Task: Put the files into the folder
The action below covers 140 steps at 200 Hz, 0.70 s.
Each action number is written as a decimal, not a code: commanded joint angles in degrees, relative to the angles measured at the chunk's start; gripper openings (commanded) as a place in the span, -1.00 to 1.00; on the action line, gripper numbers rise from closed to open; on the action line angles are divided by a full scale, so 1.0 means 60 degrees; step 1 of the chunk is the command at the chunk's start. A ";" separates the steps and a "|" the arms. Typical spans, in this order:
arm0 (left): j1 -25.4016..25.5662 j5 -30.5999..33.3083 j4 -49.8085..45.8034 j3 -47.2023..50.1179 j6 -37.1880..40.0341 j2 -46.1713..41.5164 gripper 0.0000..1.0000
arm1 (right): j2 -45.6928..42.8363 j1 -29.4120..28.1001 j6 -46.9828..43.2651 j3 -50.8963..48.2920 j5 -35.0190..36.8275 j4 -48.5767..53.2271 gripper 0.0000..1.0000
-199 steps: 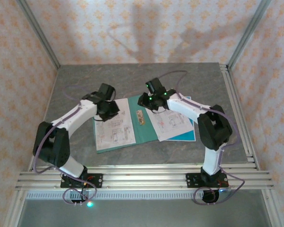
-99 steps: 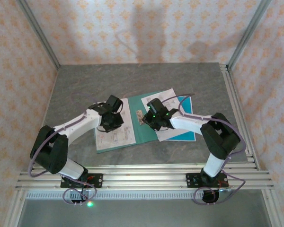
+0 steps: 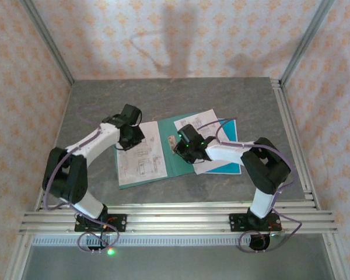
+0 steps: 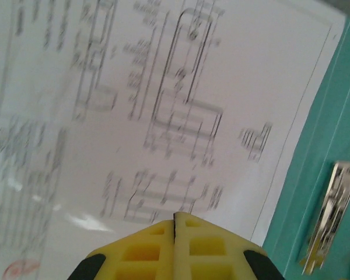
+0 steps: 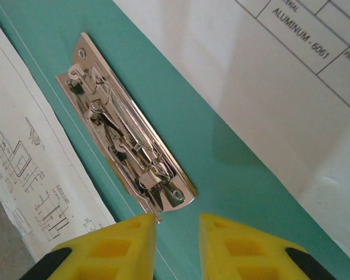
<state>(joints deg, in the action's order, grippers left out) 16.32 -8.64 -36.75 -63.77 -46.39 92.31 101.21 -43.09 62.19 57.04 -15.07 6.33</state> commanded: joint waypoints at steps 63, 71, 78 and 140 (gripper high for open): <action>-0.0372 0.1076 0.0387 0.0621 0.0195 0.1437 -1.00 | 0.0307 -0.0025 0.0423 -0.0226 0.0676 0.0359 -0.49; -0.0375 0.1144 0.0448 0.0857 0.0126 0.1251 -1.00 | 0.0314 -0.0031 0.0439 -0.0220 0.0691 0.0398 -0.49; -0.0371 0.1157 0.0510 0.1017 0.0079 0.1081 -1.00 | 0.0333 -0.0025 0.0458 -0.0227 0.0710 0.0419 -0.49; -0.0368 0.1253 0.0165 0.0959 0.0031 0.0463 -1.00 | 0.0368 -0.0025 0.0485 -0.0168 0.0714 0.0455 -0.50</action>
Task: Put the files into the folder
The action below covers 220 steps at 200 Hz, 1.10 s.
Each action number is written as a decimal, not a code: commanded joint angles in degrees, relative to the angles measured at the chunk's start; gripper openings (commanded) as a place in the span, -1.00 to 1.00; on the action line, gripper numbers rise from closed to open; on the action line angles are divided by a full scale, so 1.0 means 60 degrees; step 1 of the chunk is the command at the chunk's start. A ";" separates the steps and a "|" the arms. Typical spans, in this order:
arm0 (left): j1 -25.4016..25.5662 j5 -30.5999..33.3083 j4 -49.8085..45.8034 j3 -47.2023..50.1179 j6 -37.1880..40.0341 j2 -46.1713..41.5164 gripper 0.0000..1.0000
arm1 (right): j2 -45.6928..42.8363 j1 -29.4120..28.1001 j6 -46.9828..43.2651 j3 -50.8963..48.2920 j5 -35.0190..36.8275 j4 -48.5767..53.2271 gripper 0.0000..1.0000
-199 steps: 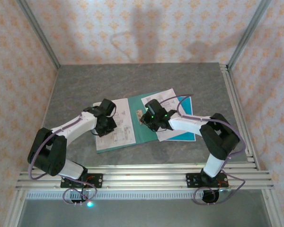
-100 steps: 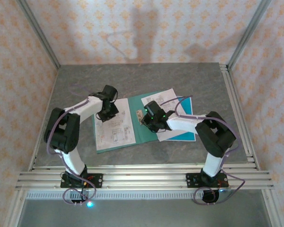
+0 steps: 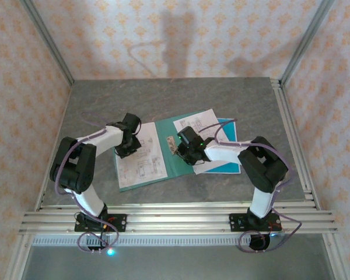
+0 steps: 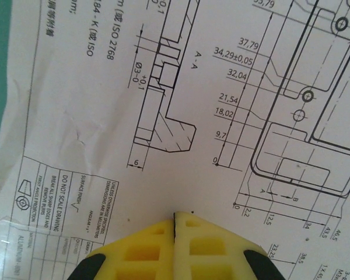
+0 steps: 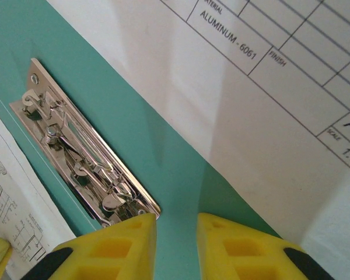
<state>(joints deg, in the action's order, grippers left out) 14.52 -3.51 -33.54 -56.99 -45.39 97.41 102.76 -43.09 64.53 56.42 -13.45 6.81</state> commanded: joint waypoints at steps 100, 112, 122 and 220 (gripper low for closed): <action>0.2103 -0.0526 -0.0278 0.1961 -0.1668 -0.3125 -1.00 | -0.0943 -0.0533 -0.1070 0.0623 0.0841 0.0806 -0.32; 0.2403 -0.0530 0.0059 0.2392 -0.1953 -0.3328 -1.00 | -0.0868 -0.0581 -0.0869 0.0561 0.0800 0.0687 -0.33; 0.2546 -0.0620 0.0368 0.2712 -0.2136 -0.3398 -1.00 | -0.0804 -0.0596 -0.0696 0.0489 0.0750 0.0539 -0.37; 0.2964 -0.0284 0.0854 0.3610 -0.2558 -0.3050 -1.00 | 0.0154 -0.0596 -0.0295 0.0959 0.0543 0.0437 -0.47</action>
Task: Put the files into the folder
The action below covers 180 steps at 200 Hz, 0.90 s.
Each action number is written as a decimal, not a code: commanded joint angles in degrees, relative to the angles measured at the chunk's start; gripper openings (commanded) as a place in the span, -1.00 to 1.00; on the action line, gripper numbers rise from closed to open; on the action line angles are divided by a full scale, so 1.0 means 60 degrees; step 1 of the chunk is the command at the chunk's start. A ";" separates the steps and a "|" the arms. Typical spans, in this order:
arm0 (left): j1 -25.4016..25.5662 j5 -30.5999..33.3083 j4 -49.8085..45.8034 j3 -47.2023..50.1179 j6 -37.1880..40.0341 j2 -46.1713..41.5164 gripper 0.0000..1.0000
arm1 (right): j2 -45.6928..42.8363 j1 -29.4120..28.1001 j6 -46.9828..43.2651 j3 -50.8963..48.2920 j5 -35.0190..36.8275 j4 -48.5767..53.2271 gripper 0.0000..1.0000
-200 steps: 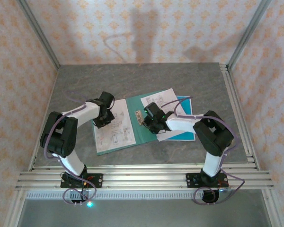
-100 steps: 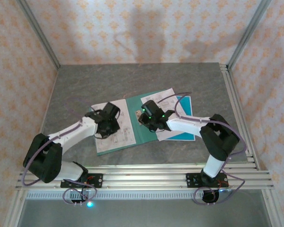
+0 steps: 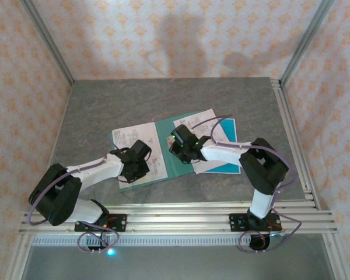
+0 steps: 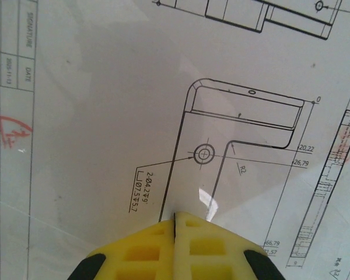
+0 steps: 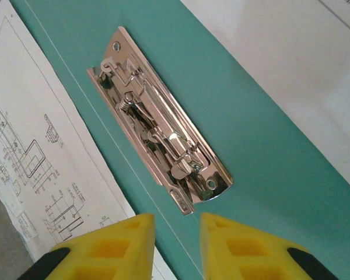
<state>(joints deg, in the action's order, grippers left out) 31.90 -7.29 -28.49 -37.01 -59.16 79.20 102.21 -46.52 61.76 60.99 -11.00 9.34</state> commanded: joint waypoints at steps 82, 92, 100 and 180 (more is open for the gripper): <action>0.0091 0.0365 -0.0027 0.0324 -0.0234 -0.0005 -1.00 | 0.0711 -0.0025 0.0342 0.0350 -0.0027 -0.0165 -0.50; 0.0089 0.0362 -0.0041 0.0324 -0.0233 -0.0017 -1.00 | 0.0753 -0.0025 0.0341 0.0394 -0.0040 -0.0166 -0.52; 0.0089 0.0372 -0.0042 0.0339 -0.0236 -0.0026 -1.00 | 0.0778 -0.0025 0.0356 0.0423 -0.0042 -0.0181 -0.53; 0.0089 0.0438 -0.0181 0.0368 -0.0262 -0.0168 -1.00 | 0.1024 -0.0025 0.0401 0.0687 0.0293 0.0697 -0.67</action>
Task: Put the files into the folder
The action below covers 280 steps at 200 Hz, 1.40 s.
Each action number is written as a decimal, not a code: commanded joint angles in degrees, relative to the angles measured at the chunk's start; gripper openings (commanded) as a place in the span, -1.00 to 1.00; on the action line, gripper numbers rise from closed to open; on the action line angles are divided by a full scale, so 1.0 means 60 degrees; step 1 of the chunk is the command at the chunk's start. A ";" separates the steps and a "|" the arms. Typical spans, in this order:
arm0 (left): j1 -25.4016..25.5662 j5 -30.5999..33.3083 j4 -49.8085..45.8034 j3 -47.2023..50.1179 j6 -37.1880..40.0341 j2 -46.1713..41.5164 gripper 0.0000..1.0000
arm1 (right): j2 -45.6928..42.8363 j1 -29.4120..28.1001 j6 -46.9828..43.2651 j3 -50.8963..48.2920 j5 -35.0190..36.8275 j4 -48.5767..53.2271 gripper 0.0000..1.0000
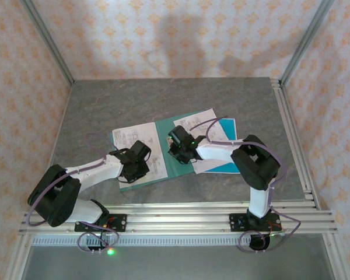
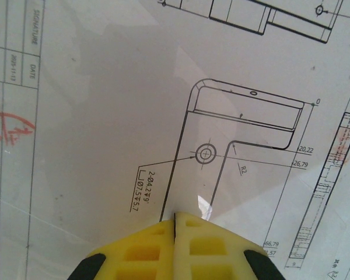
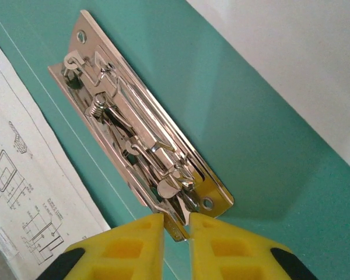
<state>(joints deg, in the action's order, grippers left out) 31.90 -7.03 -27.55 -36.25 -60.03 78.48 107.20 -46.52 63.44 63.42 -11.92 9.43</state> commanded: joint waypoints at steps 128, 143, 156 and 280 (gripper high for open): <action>0.0089 0.0753 -0.0770 0.0503 -0.0593 0.0094 -1.00 | 0.0992 0.0061 0.0113 0.0143 0.1419 0.2537 -0.82; 0.0079 0.0831 -0.0853 0.0519 -0.0624 0.0047 -1.00 | 0.1027 0.0104 0.0148 0.0001 0.1458 0.2546 -0.82; 0.0073 0.0873 -0.0930 0.0519 -0.0643 0.0006 -1.00 | 0.1030 0.0137 0.0178 -0.0106 0.1506 0.2559 -0.83; -0.0204 0.0820 -0.0961 0.0694 -0.0556 -0.0202 -1.00 | 0.0745 0.0371 0.0157 -0.0370 0.1460 0.2325 -0.92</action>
<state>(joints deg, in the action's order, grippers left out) 31.48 -5.52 -26.89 -34.65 -63.16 77.01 108.64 -46.76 64.07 65.08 -9.39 13.65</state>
